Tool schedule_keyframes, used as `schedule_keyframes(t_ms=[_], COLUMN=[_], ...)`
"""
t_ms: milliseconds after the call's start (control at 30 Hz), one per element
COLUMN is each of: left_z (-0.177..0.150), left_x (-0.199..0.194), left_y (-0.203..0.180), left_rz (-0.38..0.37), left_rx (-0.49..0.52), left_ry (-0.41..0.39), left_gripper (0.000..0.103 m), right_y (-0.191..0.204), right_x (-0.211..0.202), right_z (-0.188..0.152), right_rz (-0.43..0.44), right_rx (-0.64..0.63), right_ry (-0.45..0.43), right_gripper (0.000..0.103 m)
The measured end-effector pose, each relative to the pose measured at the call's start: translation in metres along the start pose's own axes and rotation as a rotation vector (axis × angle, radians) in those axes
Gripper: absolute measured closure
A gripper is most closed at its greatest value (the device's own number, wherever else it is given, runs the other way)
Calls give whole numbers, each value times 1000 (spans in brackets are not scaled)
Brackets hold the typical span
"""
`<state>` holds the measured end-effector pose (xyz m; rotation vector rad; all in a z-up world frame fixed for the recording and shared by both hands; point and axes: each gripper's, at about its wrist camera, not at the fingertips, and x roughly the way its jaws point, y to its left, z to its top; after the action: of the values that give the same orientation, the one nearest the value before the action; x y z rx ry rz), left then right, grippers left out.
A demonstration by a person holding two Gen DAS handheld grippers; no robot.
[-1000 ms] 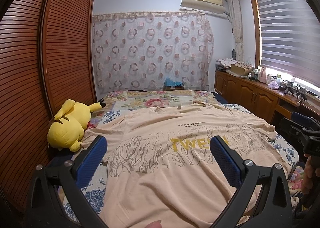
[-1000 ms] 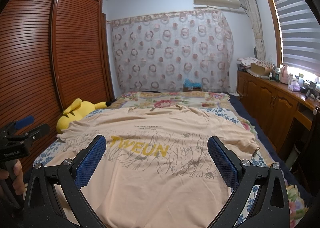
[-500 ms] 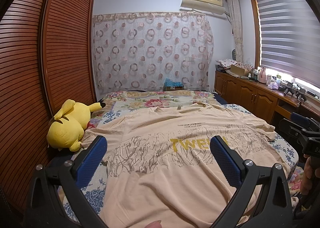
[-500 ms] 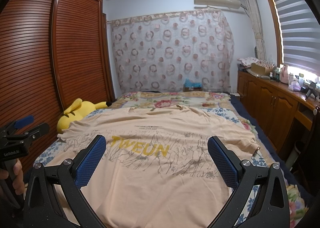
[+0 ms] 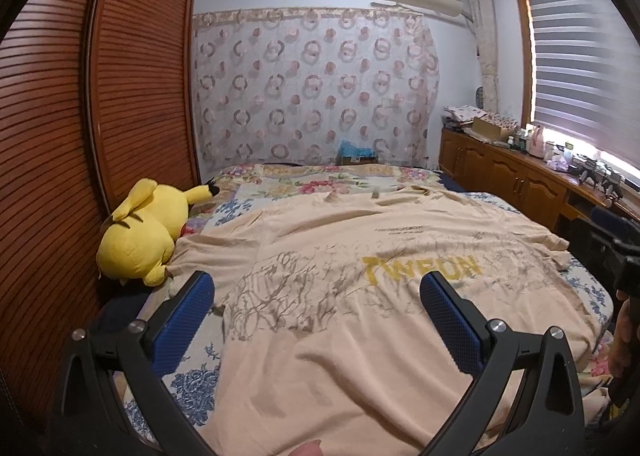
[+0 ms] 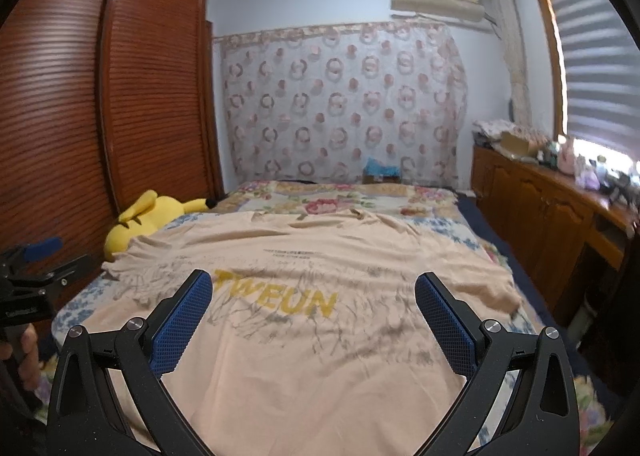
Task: Fold small clothes
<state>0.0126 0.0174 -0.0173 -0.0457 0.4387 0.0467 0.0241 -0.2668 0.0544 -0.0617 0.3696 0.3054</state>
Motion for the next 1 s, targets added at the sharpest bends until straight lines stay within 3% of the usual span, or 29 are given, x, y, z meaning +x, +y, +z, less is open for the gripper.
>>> schedule_keyframes(t_ms=[367, 567, 667, 833, 1000], left_z=[-11, -10, -6, 6, 12], left_x=[32, 53, 58, 76, 104], left_y=[39, 68, 84, 113, 144], left_rz=[25, 35, 57, 49, 17], left_rx=[-22, -4, 4, -2, -43], left_ry=[70, 122, 100, 133, 220], left_gripper=[0, 0, 0, 0, 0], right_y=[26, 38, 43, 56, 62], right_x=[49, 86, 101, 116, 127], right_z=[5, -4, -13, -27, -36], right_rz=[83, 170, 194, 214, 218], right_rx=[-87, -115, -116, -151, -189], right_ry=[48, 147, 202, 273, 327], right_gripper=[0, 0, 0, 0, 0])
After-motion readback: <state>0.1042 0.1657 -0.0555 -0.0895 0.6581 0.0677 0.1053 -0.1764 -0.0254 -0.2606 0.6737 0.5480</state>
